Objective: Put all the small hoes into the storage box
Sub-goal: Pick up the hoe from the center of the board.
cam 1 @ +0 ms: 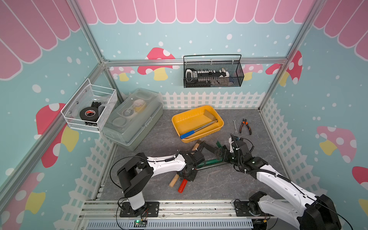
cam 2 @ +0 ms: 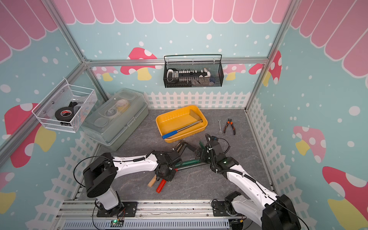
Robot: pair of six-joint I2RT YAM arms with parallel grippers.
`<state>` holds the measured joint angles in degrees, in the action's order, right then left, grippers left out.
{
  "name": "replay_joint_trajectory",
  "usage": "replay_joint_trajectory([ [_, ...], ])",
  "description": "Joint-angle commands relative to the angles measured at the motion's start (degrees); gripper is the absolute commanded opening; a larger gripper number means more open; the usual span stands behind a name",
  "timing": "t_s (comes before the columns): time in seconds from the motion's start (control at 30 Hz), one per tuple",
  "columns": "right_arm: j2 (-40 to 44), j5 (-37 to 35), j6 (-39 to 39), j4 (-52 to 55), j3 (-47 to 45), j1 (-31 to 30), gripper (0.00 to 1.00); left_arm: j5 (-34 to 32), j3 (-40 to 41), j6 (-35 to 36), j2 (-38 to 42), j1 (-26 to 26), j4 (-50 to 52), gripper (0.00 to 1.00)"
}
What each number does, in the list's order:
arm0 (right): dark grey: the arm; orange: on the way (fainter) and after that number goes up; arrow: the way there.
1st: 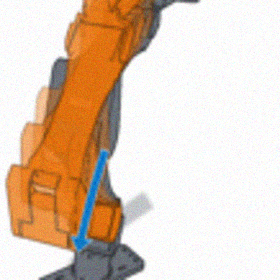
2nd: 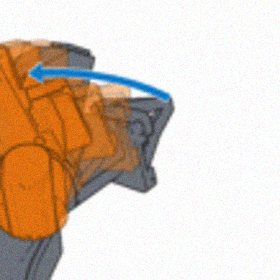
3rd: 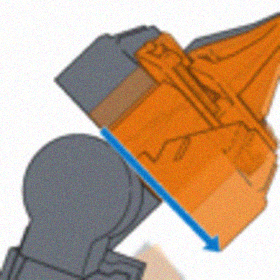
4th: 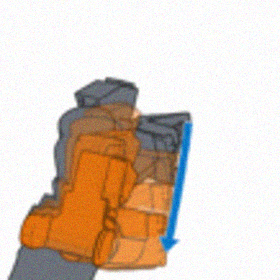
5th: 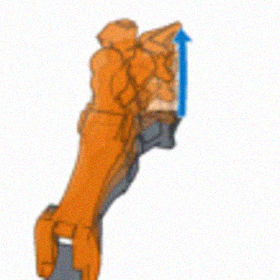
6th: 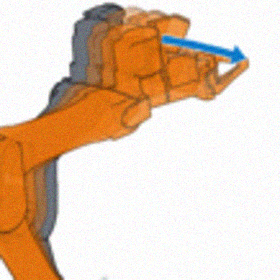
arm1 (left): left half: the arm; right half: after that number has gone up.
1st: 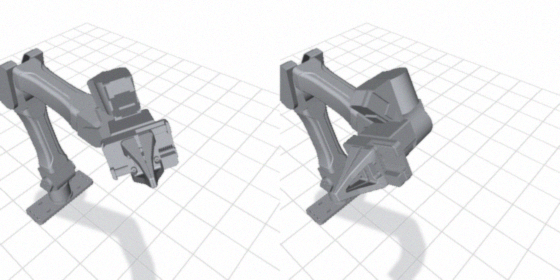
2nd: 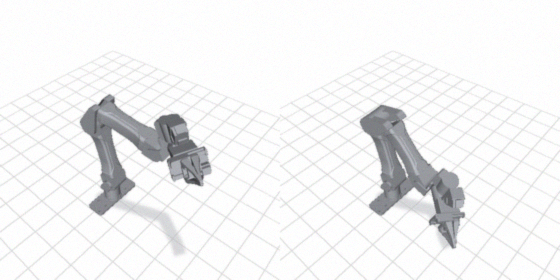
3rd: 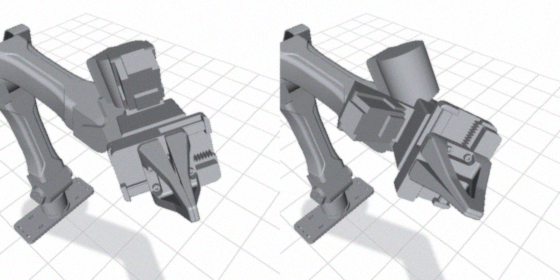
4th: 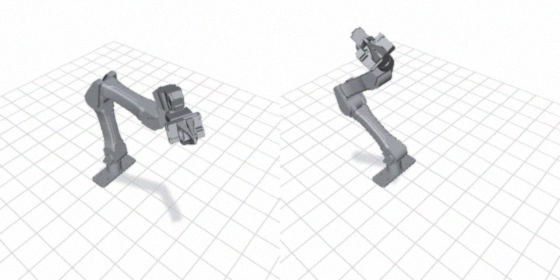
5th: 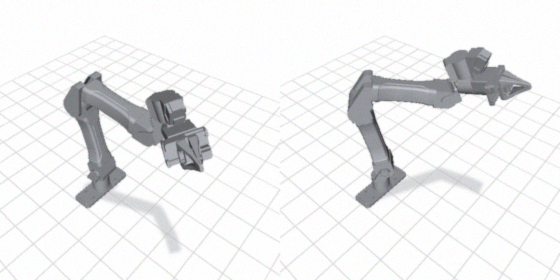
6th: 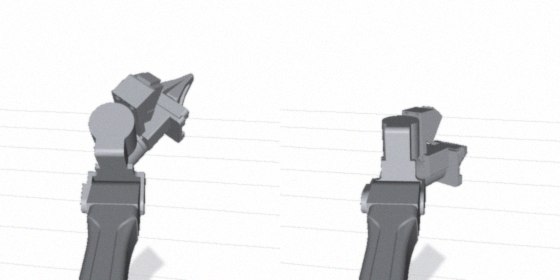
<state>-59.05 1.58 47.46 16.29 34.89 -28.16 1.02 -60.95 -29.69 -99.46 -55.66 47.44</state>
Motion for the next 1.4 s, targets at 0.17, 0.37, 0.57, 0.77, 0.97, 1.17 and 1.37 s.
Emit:
replay_joint_trajectory([
  [0.17, 1.21, -0.12, 0.79, 0.35, -0.76, 0.30, 0.97, -2.02, -2.77, 0.33, 4.75, -0.32, 0.99, 0.00],
  [0.37, 1.46, -0.09, 0.79, 0.37, -0.70, 0.39, 0.97, -2.84, -4.24, 1.21, 6.97, -0.35, 1.73, 0.00],
  [0.57, 1.30, -0.09, 0.70, 0.47, -0.56, 0.57, 0.97, -3.82, -5.45, 2.08, 8.53, -0.39, 2.25, 0.00],
  [0.77, 0.95, 0.02, 0.61, 0.44, -0.16, 0.68, 0.97, -6.25, -5.93, 2.09, 10.64, -0.33, 3.02, 0.00],
  [0.97, 0.95, 0.00, 0.61, 0.46, 0.08, 0.70, 0.97, -9.63, -6.31, 2.35, 13.70, -0.31, 3.18, 0.00],
  [1.17, 0.86, -0.04, 0.57, 0.49, 0.42, 0.74, 0.97, -11.98, -6.64, 3.05, 15.76, -0.32, 3.18, 0.00],
  [1.37, 0.86, -0.21, 0.53, 0.75, 0.36, 0.76, 0.97, -12.91, -7.42, 3.31, 16.66, -0.33, 3.11, 0.00],
])
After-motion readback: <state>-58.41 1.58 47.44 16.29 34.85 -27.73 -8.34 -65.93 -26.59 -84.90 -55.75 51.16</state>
